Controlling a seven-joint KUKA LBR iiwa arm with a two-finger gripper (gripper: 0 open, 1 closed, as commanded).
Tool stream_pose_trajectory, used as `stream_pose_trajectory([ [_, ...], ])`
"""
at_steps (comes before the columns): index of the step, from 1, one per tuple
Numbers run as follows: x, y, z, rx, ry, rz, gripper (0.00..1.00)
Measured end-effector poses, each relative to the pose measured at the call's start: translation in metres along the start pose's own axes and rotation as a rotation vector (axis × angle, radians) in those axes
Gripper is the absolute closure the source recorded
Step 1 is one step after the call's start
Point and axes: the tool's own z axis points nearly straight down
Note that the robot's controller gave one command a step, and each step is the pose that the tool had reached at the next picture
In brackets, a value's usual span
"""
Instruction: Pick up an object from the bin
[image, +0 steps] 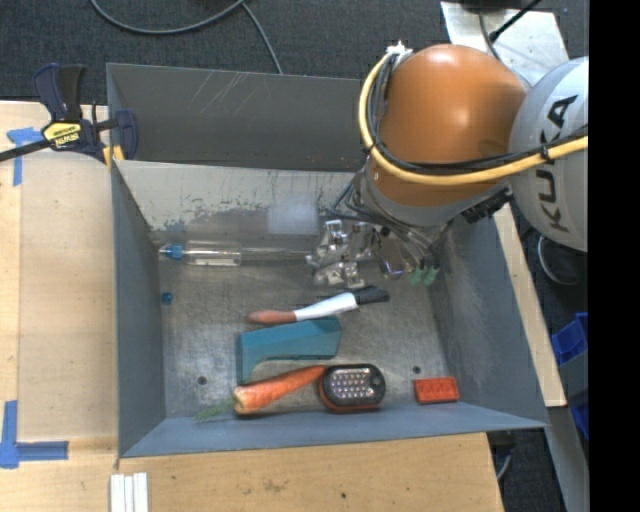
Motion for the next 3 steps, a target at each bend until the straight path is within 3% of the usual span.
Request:
stream_pose_trajectory([
  [1,0.020,-0.008,0.102,0.001,-0.006,-0.069,0.00],
  [2,0.032,-0.011,0.148,0.000,0.008,-0.113,0.00],
  [3,0.012,-0.009,0.198,0.004,0.003,-0.136,1.00],
])
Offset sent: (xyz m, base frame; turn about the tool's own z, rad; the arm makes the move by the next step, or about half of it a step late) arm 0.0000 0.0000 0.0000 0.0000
